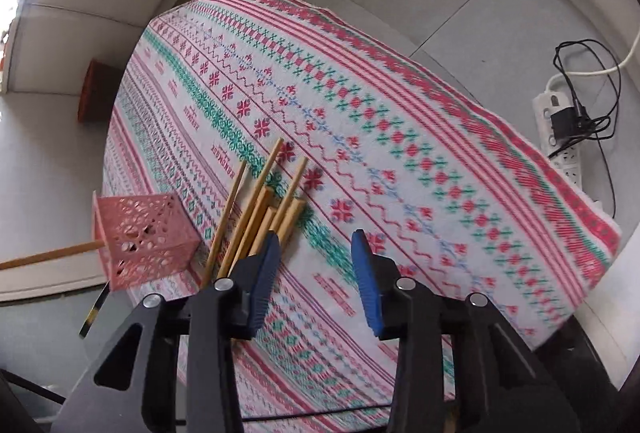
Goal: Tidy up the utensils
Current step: 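Grasp another stick from the bundle with the left tool while the right tool reaches the bundle, then grasp a stick with the right tool while the left tool carries its stick to the cup, then drop the left tool's stick into the pink cup, then open the right tool over it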
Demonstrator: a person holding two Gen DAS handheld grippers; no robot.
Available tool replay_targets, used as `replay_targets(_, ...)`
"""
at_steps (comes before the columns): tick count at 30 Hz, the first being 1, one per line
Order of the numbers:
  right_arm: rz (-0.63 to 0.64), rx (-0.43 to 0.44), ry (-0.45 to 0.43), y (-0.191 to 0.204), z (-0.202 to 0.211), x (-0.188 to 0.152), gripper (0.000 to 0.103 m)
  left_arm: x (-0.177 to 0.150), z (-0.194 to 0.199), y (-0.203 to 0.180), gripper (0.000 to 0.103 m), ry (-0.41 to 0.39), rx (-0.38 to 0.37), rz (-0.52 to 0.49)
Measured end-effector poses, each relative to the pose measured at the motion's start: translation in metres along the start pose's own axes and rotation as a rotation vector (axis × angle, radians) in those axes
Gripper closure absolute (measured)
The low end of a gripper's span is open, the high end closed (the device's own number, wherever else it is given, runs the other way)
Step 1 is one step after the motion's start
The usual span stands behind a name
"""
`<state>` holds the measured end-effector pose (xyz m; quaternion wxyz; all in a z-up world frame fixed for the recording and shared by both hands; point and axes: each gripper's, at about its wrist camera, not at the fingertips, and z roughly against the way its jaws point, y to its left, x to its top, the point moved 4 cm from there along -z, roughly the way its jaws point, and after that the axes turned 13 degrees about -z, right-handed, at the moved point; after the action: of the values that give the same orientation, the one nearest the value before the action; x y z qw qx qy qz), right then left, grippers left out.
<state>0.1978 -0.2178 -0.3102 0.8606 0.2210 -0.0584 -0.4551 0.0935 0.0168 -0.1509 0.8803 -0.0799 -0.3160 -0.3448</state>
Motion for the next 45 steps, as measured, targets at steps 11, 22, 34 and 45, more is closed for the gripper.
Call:
replay_targets(11,0.031,-0.169,-0.063,0.021,-0.031,0.004,0.071,0.006,0.058,0.024,0.098,-0.142,0.011,0.032)
replay_targets(22,0.135,-0.275,-0.175,0.038,-0.038,-0.009,0.089,0.006,0.085,0.034,0.098,-0.199,0.07,0.068)
replay_targets(34,0.245,0.069,-0.198,0.017,0.07,-0.034,0.095,0.011,0.109,0.045,0.098,-0.279,0.107,0.122)
replay_targets(45,0.585,0.33,-0.453,0.056,0.249,-0.118,0.095,0.047,0.133,0.063,0.098,-0.382,0.155,0.203)
